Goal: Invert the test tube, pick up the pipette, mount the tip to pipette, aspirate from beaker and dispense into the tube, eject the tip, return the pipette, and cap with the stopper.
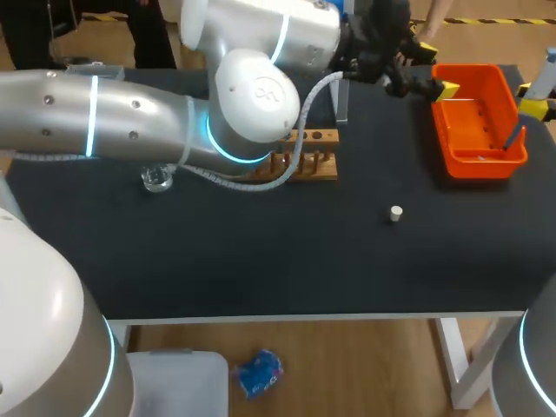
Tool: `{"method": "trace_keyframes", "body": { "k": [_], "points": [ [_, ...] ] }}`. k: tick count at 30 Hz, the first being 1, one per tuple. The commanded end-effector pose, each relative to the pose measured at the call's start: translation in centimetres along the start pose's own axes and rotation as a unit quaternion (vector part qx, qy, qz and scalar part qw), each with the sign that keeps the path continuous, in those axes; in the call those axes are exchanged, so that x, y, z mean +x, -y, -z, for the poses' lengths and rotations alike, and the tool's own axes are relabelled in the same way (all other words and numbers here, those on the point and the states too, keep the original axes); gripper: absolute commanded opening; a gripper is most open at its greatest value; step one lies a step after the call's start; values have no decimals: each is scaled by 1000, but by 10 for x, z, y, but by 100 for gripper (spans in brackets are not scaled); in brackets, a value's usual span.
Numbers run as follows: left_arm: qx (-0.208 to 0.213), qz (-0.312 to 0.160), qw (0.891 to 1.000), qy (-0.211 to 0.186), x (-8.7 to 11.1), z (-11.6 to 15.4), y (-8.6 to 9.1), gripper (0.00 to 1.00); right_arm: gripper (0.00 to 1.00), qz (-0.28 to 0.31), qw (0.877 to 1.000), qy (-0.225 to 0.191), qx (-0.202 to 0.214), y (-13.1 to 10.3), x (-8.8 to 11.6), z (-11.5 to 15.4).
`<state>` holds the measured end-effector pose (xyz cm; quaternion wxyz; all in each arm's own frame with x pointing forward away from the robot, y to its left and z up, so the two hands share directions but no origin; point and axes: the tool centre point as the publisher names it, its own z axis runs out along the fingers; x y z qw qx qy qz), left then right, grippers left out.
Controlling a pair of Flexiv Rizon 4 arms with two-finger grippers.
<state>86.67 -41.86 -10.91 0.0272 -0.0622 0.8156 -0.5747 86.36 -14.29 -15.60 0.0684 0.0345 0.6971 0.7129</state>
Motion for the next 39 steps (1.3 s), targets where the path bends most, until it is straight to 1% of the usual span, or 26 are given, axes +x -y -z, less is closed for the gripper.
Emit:
{"method": "trace_keyframes", "body": {
  "k": [1, 12, 20, 26, 28, 39],
  "points": [
    [40, -2, 999, -2, 5, 17, -20, 100, 0, 0, 1000, 3, -2, 3, 2, -14],
    [56, 13, 998, 7, 14, 30, -50, 100, 0, -1, 1000, -7, -4, 14, 6, -50],
    [62, 20, 998, 9, 23, 38, -66, 100, 0, -7, 1000, -11, -1, 22, 11, -74],
    [62, 23, 998, 13, 28, 42, -69, 100, 0, -12, 1000, -24, -2, 25, 20, -88],
    [62, 23, 998, 13, 28, 42, -69, 100, 0, -12, 999, -36, -4, 25, 23, -91],
    [62, 23, 998, 13, 28, 42, -69, 100, 0, -12, 999, -36, -4, 25, 23, -91]
  ]
}}
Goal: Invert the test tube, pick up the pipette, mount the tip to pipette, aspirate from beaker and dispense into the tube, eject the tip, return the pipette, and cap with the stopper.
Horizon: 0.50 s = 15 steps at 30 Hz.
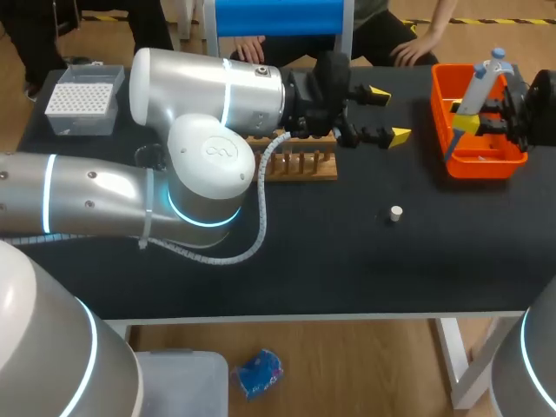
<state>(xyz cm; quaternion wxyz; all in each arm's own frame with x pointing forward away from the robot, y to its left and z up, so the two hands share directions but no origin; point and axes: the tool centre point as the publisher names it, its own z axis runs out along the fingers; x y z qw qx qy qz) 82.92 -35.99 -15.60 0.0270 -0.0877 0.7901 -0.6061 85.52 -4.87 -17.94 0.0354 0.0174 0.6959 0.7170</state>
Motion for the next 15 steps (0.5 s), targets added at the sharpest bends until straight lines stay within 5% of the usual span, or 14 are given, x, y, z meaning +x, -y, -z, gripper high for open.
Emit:
{"method": "trace_keyframes", "body": {
  "k": [1, 15],
  "points": [
    [22, 0, 1000, -1, 0, -1, -3, 100, 0, 0, 1000, -1, 0, 0, 0, 0],
    [36, -25, 999, -8, 2, -8, -11, 100, 0, -8, 1000, -23, -10, 5, 16, -9]
  ]
}}
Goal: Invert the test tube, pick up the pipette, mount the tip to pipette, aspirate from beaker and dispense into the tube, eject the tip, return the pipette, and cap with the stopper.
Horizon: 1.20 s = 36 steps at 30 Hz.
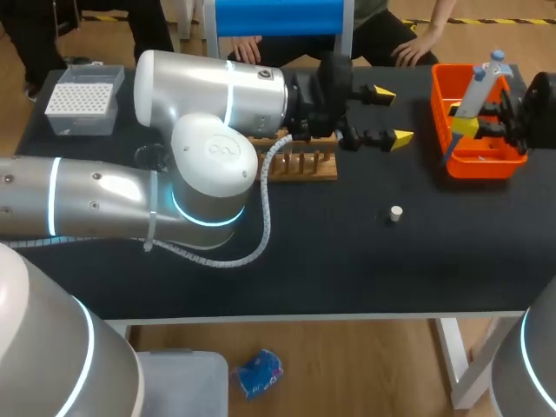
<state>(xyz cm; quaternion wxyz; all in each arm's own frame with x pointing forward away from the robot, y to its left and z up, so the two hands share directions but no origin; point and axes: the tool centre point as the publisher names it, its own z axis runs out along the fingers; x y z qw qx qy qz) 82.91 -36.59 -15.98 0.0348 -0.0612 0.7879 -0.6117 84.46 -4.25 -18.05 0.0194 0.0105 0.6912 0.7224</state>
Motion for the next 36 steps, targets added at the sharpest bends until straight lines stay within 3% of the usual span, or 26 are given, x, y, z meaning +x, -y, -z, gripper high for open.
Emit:
{"method": "trace_keyframes", "body": {
  "k": [1, 15, 36],
  "points": [
    [28, 3, 1000, 5, 2, -1, -10, 100, 0, -1, 1000, -9, -2, 5, 8, -6],
    [43, 3, 999, 14, 5, 2, -15, 100, 0, -4, 999, -49, 2, 18, 32, -41],
    [43, 3, 999, 14, 5, 2, -15, 100, 0, -8, 992, -126, -5, 27, 34, -90]
  ]
}}
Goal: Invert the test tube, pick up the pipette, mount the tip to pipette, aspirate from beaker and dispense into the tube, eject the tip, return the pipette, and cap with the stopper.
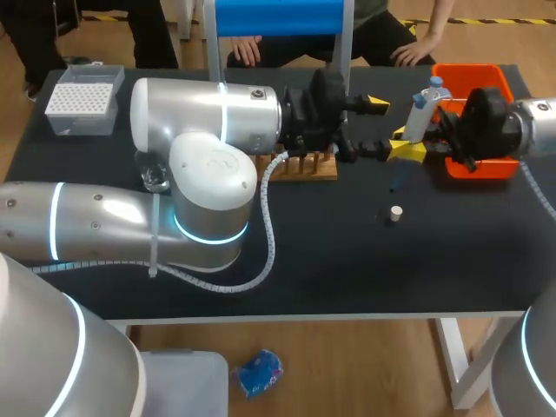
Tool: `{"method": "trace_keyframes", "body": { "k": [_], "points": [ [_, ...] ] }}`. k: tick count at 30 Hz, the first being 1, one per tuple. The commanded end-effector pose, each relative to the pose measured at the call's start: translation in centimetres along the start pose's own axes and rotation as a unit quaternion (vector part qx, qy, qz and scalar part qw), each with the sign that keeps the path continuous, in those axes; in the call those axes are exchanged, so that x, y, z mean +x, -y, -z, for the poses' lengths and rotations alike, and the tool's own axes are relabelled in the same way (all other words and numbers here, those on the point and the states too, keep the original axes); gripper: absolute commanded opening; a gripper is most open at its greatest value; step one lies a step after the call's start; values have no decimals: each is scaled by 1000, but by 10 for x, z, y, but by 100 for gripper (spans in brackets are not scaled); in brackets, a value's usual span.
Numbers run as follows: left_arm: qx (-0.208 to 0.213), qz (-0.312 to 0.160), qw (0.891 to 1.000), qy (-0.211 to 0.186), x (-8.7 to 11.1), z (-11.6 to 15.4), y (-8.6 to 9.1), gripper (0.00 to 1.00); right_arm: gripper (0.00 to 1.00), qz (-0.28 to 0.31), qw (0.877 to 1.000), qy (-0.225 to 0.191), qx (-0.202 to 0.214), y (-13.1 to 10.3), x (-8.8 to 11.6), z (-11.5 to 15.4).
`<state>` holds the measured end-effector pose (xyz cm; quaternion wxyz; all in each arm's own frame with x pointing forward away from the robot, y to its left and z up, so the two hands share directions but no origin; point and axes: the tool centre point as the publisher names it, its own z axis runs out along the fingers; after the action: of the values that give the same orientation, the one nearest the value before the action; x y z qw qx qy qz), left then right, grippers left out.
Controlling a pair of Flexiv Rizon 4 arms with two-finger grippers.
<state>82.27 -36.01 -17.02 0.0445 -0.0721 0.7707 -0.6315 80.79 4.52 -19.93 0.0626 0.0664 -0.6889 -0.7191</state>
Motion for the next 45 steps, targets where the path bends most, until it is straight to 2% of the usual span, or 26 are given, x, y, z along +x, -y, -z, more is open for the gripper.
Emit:
{"method": "trace_keyframes", "body": {
  "k": [1, 17, 30, 31, 32, 33, 34, 36, 37, 38, 39, 45],
  "points": [
    [17, -1, 1000, 0, 0, -1, -3, 100, 0, -2, 1000, -14, -5, 5, -8, -4],
    [17, -1, 1000, 0, 0, -1, -3, 100, 0, -5, 999, -36, -16, 11, -17, -31],
    [17, -1, 1000, 0, 0, -1, -3, 100, 0, -6, 999, -37, -15, 14, -18, -34],
    [17, -1, 1000, 0, 0, -1, -3, 72, 0, -6, 999, -37, -15, 14, -19, -33],
    [17, -1, 1000, 0, 0, -1, -3, 33, 0, -5, 999, -36, -15, 13, -19, -33],
    [17, -1, 1000, 0, 0, -1, -3, 27, 0, -4, 999, -36, -15, 13, -19, -33],
    [17, -1, 1000, 0, 0, -1, -3, 30, 0, -4, 999, -35, -14, 13, -20, -33],
    [17, -1, 1000, 0, 0, -1, -3, 23, 0, -3, 999, -36, -14, 13, -20, -33],
    [17, -1, 1000, 0, 0, -1, -3, 25, 0, -2, 999, -36, -14, 13, -20, -33],
    [17, -1, 1000, 0, 0, -1, -3, 19, 0, -2, 999, -36, -14, 13, -20, -33],
    [17, -1, 1000, 0, 0, -1, -3, 0, 0, -1, 999, -36, -14, 13, -20, -33],
    [17, -1, 1000, 0, 0, -1, -3, 0, 0, -1, 999, -37, -15, 13, -20, -35]
  ]
}}
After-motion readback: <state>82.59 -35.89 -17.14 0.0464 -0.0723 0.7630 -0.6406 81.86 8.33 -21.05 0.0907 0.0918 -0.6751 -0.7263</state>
